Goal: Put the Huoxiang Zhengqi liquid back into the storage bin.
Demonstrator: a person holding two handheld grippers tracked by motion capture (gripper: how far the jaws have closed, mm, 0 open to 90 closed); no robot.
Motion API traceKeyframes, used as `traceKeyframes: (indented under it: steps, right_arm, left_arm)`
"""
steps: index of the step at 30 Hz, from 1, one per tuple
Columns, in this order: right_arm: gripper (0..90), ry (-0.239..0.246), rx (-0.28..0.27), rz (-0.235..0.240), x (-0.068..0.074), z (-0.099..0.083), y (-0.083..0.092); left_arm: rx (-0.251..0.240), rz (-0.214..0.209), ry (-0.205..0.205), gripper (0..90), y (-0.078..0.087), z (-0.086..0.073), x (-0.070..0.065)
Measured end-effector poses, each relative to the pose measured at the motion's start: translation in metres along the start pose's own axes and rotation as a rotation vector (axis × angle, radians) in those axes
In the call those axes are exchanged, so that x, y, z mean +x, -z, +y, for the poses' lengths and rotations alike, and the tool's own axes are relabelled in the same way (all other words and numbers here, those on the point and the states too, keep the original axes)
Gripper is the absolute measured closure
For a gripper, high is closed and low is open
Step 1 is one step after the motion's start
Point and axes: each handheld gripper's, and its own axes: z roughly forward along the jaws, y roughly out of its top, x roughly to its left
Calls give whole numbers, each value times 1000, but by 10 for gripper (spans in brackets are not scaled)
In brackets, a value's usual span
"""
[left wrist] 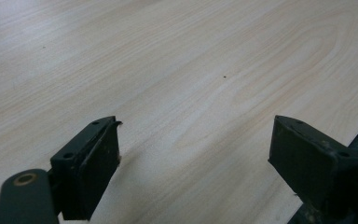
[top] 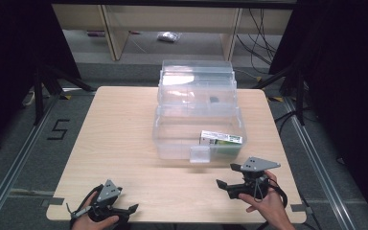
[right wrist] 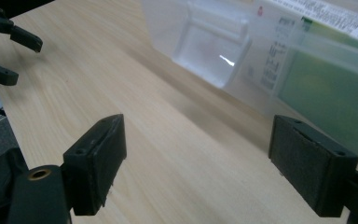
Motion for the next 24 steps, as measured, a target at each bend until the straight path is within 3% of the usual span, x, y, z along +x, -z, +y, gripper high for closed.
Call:
traceKeyframes:
  steps: [3, 6, 10, 11, 13, 14, 15, 18, 20, 21, 23, 24]
  right_arm:
    - [194, -38, 0, 5, 3, -5, -2]
    - [190, -45, 1, 7, 5, -14, -4]
    - [188, -13, 17, -12, 3, -21, -4]
    - [188, -36, 23, -5, 5, -22, -4]
    - [185, -37, 8, 7, 4, -25, -4]
    - [179, -74, 25, 25, 6, -26, -2]
    - [177, -75, 18, -1, 7, -29, -1]
    - [179, -61, 17, -5, 7, -34, -1]
    - [180, -91, 20, 5, 9, -36, 0]
    - [179, -65, 10, -4, 7, -38, 0]
    - [177, -72, 14, -2, 7, -40, -1]
    - [177, -108, 27, 9, 10, -41, -1]
  left_arm:
    - [2, 0, -2, 155, 0, 0, 0]
    - [4, -1, -2, 155, 0, 0, 0]
    - [8, -5, -4, 155, 0, 0, 0]
    - [8, -4, -1, 155, 0, 0, 0]
    - [9, -3, -2, 155, 0, 0, 0]
    - [11, -10, -3, 155, 0, 0, 0]
    - [11, -7, 1, 155, 0, 0, 0]
    - [8, -5, -3, 155, 0, 0, 0]
    - [5, -10, -2, 155, 0, -1, 0]
    - [4, -12, -2, 155, 0, 0, 0]
    - [10, -2, -10, 155, 0, 0, 0]
    - [4, 0, -1, 155, -1, 0, 0]
